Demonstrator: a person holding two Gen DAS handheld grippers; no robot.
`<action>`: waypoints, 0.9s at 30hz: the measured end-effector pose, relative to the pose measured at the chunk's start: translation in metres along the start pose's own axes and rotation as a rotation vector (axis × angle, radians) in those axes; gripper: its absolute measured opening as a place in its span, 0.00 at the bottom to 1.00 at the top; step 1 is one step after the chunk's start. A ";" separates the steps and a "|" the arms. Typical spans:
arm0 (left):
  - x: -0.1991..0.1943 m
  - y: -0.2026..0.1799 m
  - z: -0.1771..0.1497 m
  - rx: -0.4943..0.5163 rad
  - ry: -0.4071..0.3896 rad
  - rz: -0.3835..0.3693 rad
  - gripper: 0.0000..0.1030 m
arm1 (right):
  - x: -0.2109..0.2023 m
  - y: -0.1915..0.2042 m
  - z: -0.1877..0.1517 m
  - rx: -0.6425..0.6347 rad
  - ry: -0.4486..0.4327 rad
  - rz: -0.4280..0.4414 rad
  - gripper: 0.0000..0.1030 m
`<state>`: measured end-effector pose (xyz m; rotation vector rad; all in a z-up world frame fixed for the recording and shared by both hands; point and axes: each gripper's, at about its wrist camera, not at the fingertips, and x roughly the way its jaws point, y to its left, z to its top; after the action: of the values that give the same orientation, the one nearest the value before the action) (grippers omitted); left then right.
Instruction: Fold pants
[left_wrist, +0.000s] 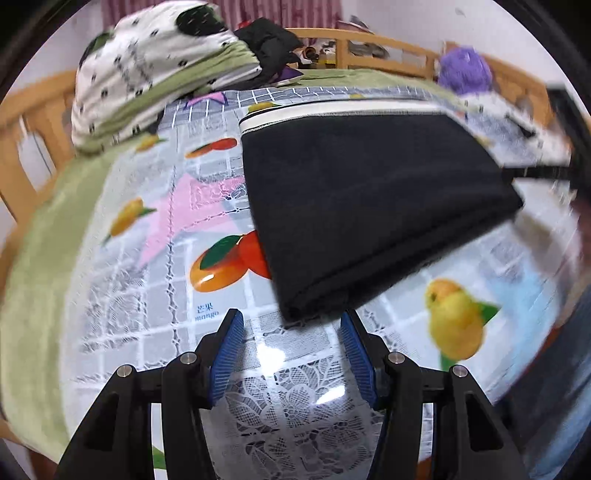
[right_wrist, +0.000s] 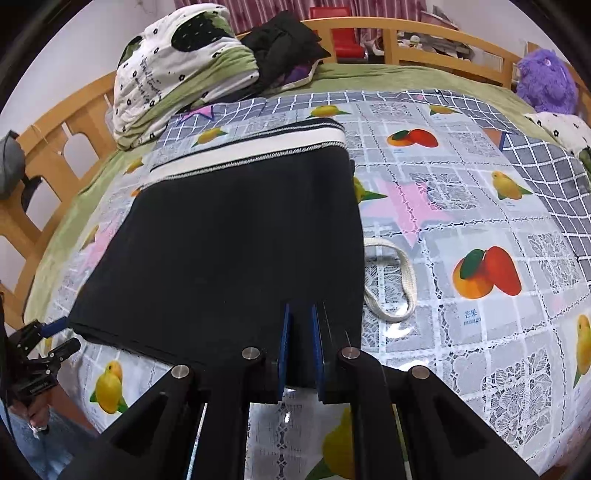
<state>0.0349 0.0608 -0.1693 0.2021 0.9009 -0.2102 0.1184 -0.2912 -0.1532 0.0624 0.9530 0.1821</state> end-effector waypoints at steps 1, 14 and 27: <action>0.001 -0.004 -0.001 0.026 -0.002 0.016 0.51 | 0.001 0.000 0.000 -0.005 0.002 -0.004 0.12; 0.005 0.002 0.010 -0.078 -0.080 -0.008 0.14 | 0.005 -0.004 0.003 0.020 -0.003 0.005 0.12; -0.039 0.026 0.010 -0.201 -0.158 -0.163 0.34 | -0.011 -0.006 0.007 -0.017 -0.061 0.005 0.12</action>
<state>0.0254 0.0866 -0.1306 -0.0742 0.7754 -0.2807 0.1188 -0.2989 -0.1406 0.0550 0.8909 0.1922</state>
